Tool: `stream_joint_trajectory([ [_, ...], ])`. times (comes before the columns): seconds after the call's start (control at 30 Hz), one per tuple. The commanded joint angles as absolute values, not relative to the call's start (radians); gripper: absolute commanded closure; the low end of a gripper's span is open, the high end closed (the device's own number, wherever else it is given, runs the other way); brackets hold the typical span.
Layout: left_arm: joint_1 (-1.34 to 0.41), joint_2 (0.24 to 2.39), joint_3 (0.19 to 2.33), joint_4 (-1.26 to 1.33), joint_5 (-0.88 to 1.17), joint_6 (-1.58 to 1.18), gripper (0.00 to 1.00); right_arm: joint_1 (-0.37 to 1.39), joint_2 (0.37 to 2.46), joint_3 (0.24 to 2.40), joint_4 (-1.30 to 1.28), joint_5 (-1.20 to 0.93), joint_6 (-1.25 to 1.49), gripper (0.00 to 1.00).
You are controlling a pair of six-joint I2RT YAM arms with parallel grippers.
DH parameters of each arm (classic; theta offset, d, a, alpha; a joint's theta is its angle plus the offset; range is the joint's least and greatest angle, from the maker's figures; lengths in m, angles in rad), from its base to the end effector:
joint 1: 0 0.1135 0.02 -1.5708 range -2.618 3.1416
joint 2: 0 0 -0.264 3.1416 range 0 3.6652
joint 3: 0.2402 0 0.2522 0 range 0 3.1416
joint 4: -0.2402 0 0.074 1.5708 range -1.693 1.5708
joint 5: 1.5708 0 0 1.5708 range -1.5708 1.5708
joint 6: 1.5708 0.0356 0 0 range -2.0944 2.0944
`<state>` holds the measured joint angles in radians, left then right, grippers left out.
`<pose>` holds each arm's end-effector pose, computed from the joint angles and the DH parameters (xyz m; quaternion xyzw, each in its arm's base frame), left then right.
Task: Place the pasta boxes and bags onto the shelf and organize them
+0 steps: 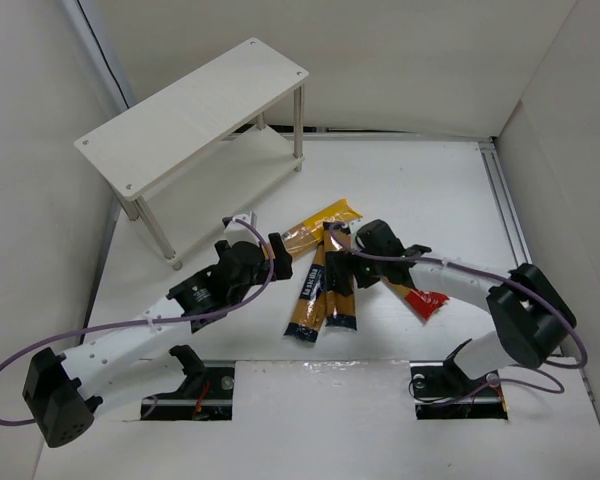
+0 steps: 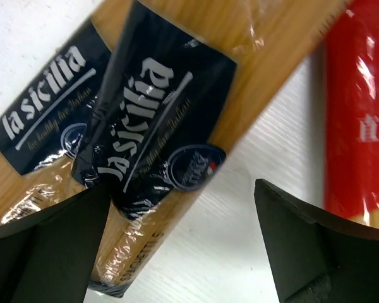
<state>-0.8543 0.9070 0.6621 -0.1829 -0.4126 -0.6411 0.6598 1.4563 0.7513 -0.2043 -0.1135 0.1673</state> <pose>0.1464 -0.1464 0.2760 -0.0226 0.8304 -0.2337 0.5054 0.2207 0.1763 0.1764 -0.2480 0.9113 0.1794 0.2753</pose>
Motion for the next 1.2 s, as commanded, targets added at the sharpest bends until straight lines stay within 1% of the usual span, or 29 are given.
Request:
stream_joint_trajectory([
  [0.0, -0.850, 0.882, 0.641, -0.186, -0.402, -0.672, 0.00, 0.704, 1.511, 0.810, -0.149, -0.094, 0.202, 0.00],
  [0.17, -0.850, 0.839, 0.594, -0.175, -0.374, -0.681, 0.00, 0.729, 1.542, 0.805, -0.089, -0.094, 0.276, 0.00],
  [0.23, -0.850, 0.828, 0.585, -0.175, -0.374, -0.692, 0.00, 0.729, 1.542, 0.781, -0.051, -0.094, 0.353, 0.00],
  [0.3, -0.850, 0.818, 0.584, -0.175, -0.374, -0.692, 0.00, 0.729, 1.542, 0.769, -0.040, -0.048, 0.405, 0.00],
  [0.43, -0.850, 0.789, 0.584, -0.175, -0.374, -0.692, 0.00, 0.729, 1.478, 0.758, -0.040, -0.025, 0.498, 0.00],
  [0.67, -0.850, 0.749, 0.566, -0.157, -0.365, -0.701, 0.00, 0.729, 1.307, 0.713, -0.031, -0.021, 0.543, 0.00],
  [0.77, -0.850, 0.749, 0.566, -0.156, -0.365, -0.701, 0.00, 0.729, 1.307, 0.713, -0.055, -0.003, 0.557, 0.00],
  [0.97, -0.850, 0.749, 0.566, -0.156, -0.365, -0.701, 0.00, 0.738, 1.459, 0.746, -0.066, 0.031, 0.591, 0.00],
  [1.1, -0.850, 0.749, 0.566, -0.156, -0.365, -0.701, 0.00, 0.778, 1.568, 0.808, -0.066, 0.055, 0.604, 0.00],
  [1.17, -0.850, 0.749, 0.566, -0.156, -0.365, -0.701, 0.00, 0.804, 1.608, 0.844, -0.066, 0.073, 0.594, 0.05],
])
